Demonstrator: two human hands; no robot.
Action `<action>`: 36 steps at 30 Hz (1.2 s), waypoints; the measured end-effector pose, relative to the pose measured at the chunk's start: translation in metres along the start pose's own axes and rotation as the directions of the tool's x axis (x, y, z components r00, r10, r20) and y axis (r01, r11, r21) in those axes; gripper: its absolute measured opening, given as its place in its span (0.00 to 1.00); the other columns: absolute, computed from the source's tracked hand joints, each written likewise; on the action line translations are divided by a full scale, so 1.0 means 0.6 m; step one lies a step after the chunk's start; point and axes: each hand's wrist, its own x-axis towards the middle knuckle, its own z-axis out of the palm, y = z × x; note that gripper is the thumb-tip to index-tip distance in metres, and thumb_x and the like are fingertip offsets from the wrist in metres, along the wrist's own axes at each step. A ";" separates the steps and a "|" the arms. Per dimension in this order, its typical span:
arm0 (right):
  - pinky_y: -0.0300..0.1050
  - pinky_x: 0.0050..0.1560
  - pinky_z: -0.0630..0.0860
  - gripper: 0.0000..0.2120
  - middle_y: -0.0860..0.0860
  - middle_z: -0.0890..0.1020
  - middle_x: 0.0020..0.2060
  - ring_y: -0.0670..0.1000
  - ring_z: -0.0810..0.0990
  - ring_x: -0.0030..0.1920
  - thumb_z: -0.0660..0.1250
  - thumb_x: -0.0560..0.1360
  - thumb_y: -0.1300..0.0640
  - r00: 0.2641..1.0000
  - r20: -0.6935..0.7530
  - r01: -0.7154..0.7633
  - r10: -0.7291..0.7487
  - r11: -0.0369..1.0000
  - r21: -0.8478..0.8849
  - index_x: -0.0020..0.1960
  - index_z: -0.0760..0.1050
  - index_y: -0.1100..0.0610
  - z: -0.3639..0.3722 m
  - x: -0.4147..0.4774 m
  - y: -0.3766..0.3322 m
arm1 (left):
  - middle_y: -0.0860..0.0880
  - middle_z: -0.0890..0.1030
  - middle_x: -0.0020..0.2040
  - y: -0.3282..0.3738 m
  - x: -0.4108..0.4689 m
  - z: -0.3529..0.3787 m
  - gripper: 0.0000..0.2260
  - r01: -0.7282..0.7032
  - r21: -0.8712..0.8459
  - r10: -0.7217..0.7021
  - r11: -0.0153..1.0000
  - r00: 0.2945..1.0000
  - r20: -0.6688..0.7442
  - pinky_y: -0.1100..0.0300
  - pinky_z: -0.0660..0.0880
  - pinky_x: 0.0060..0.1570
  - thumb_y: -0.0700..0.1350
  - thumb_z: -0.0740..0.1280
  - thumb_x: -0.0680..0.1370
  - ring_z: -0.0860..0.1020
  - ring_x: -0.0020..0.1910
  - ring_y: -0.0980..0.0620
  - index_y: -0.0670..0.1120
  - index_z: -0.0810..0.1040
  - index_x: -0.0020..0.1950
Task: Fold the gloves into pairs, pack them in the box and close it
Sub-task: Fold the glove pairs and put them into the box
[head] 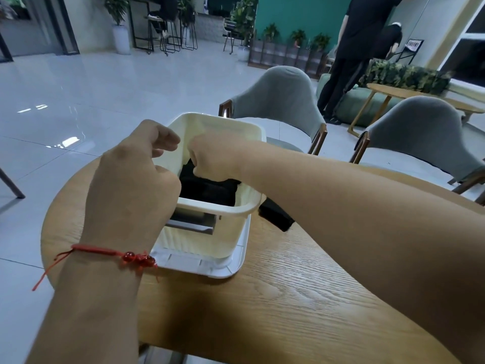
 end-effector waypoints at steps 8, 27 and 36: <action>0.50 0.50 0.79 0.13 0.44 0.82 0.52 0.52 0.80 0.55 0.66 0.77 0.48 0.965 -0.248 -0.032 0.089 0.974 0.225 0.62 0.77 0.47 -0.030 -0.103 0.048 | 0.58 0.84 0.53 0.043 -0.019 0.013 0.12 -0.127 -0.015 0.126 0.992 0.990 -0.058 0.45 0.79 0.58 0.40 0.63 0.78 0.82 0.58 0.52 0.54 0.79 0.57; 0.48 0.60 0.76 0.06 0.39 0.85 0.51 0.45 0.81 0.55 0.70 0.81 0.48 0.722 -0.338 -0.211 0.603 0.658 0.723 0.56 0.83 0.45 0.128 -0.430 0.240 | 0.55 0.84 0.48 0.165 -0.111 0.231 0.07 -0.483 -0.112 0.495 0.869 0.844 0.206 0.47 0.78 0.54 0.42 0.70 0.79 0.77 0.41 0.52 0.51 0.83 0.54; 0.54 0.72 0.71 0.14 0.45 0.81 0.65 0.55 0.76 0.67 0.69 0.81 0.55 0.775 -0.153 -0.434 0.613 0.692 0.577 0.66 0.81 0.50 0.277 -0.477 0.329 | 0.49 0.83 0.60 0.099 -0.118 0.349 0.15 -0.358 0.095 0.270 0.929 0.831 0.487 0.52 0.73 0.63 0.46 0.63 0.76 0.79 0.59 0.46 0.46 0.83 0.60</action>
